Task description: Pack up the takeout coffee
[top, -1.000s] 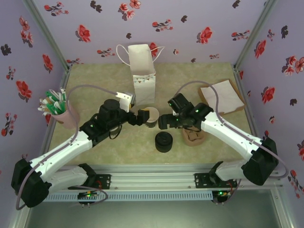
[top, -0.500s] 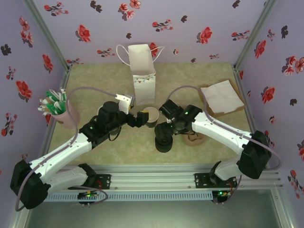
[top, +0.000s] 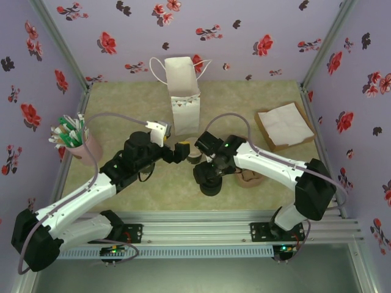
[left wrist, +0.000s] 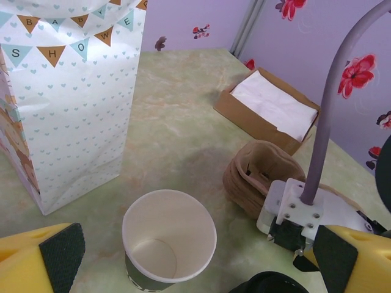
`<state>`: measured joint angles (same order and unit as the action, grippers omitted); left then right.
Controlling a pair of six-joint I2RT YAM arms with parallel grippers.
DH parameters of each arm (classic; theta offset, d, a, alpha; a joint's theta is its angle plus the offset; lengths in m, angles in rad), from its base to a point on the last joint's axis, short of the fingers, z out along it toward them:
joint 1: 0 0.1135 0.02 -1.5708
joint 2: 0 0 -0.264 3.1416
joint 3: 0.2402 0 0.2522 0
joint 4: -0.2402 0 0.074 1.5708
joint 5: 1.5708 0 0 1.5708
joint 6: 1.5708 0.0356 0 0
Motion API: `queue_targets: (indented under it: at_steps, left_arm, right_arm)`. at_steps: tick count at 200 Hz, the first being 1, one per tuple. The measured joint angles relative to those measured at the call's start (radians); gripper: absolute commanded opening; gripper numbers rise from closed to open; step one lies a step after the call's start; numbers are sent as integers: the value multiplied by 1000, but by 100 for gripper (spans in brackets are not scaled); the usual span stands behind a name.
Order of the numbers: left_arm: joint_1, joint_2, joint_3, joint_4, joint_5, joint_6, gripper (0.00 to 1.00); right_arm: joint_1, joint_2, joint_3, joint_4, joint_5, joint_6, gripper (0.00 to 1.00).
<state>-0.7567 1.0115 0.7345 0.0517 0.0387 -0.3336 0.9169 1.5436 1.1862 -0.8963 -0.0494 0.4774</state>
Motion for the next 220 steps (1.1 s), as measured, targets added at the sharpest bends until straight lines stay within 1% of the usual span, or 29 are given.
queue_targets:
  at_steps: [60,110,220]
  left_arm:
    - [0,-6,-1,0,-3,1,99]
    - [0,-6,-1,0,-5,1,99]
    - [0,-9,-1,0,-5,1,99]
  right_arm:
    - [0,23,17,-21,1,-4,95]
    - [0,51,30,-28,0,-4,91]
    - [1,67,31,-35,0,-6,88]
